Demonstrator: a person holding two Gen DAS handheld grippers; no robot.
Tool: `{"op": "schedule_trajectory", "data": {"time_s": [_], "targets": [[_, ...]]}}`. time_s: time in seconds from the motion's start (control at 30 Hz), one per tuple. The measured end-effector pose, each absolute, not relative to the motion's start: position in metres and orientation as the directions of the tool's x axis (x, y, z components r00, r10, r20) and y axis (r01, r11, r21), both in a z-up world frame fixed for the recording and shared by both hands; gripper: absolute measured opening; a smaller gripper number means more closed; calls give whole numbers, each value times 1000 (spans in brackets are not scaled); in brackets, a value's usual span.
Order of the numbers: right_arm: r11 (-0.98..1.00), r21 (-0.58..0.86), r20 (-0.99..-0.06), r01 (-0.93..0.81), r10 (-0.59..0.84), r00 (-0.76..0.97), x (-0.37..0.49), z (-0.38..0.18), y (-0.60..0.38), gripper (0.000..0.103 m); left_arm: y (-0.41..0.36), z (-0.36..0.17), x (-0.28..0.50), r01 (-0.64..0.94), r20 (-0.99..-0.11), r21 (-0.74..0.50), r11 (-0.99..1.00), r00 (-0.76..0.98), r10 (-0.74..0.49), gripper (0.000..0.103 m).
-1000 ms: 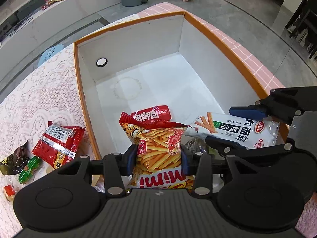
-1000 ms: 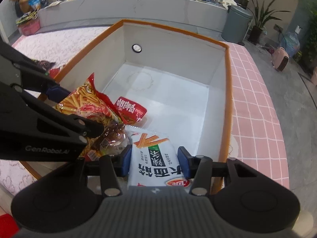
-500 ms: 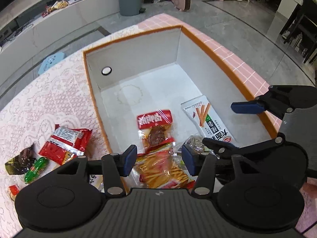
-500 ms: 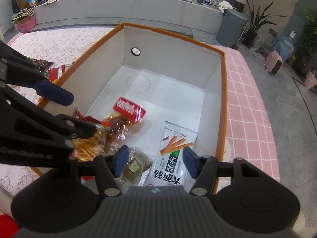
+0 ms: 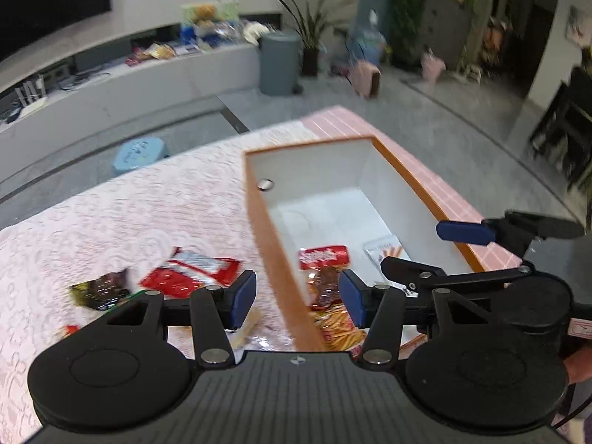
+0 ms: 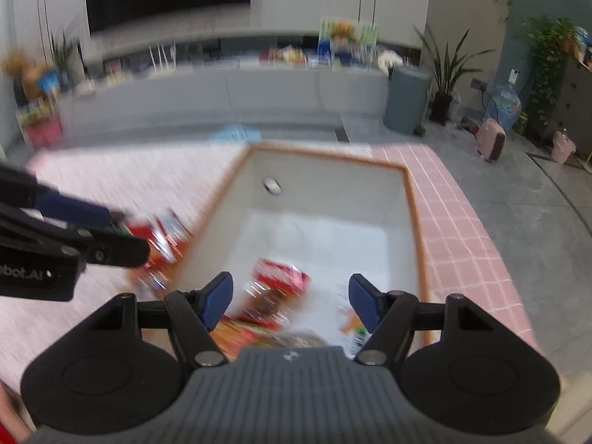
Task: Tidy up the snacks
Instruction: 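Open both tools to drop the two snacks into the box, then move both tools back over the remaining snacks on the table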
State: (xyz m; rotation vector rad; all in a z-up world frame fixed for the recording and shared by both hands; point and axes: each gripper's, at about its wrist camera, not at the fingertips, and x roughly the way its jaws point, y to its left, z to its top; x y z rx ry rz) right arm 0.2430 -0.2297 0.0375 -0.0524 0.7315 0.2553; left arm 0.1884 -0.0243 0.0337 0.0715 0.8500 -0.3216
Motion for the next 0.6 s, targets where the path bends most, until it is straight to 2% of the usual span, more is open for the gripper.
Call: {"op": "schedule_trajectory", "data": {"time_s": [0.17,0.27,0.43,0.6], "targets": [[945,159,-551,-287,326,768,211,49,-202,67,21,33,165,233,-724,-54,971,661,-199,61],[925,187,-500,-332,380,778,197,46,-179,67,49,24,152,170,-718,-88,981,672,-181,61],[905,218,-495,-366,426,758,184,25,-141,67,91,3,140,60,-719,-172,983,675,-167,61],[899,118,-529,-421,416,740,185,3,-97,67,127,-16,132,-12,-719,-196,980,682,-136,61]]}}
